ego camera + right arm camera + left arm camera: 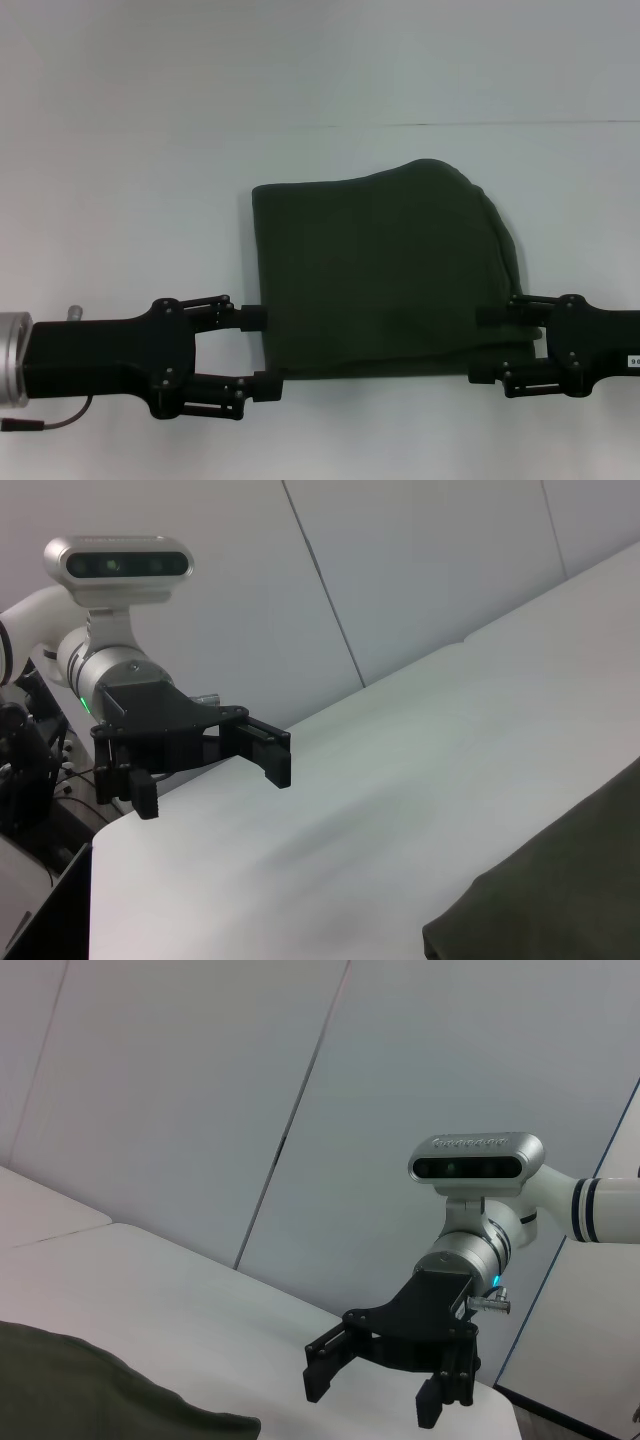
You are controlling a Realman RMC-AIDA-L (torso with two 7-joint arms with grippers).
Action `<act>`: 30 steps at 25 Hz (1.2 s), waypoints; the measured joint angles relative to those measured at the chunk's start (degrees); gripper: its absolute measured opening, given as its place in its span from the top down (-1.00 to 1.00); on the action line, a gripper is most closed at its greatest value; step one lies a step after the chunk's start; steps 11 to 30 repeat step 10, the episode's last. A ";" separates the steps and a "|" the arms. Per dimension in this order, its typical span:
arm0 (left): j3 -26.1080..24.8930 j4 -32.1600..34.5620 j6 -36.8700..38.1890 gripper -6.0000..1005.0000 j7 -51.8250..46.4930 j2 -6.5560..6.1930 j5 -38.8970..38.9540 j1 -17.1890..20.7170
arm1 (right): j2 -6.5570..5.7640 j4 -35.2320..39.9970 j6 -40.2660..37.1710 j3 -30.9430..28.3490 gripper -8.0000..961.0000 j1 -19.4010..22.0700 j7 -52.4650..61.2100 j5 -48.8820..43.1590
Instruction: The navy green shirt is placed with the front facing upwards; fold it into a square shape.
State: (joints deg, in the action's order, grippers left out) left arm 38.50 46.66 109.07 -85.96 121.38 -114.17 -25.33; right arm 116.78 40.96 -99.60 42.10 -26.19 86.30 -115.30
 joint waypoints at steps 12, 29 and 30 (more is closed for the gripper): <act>0.01 0.00 0.00 -0.77 -0.08 0.00 0.01 0.02 | 0.09 0.00 -0.07 0.00 -0.88 0.00 0.41 0.00; 0.01 0.00 0.00 -0.77 -0.08 0.00 0.01 0.02 | 0.09 0.00 -0.07 0.00 -0.88 0.00 0.41 0.00; 0.01 0.00 0.00 -0.77 -0.08 0.00 0.01 0.02 | 0.09 0.00 -0.07 0.00 -0.88 0.00 0.41 0.00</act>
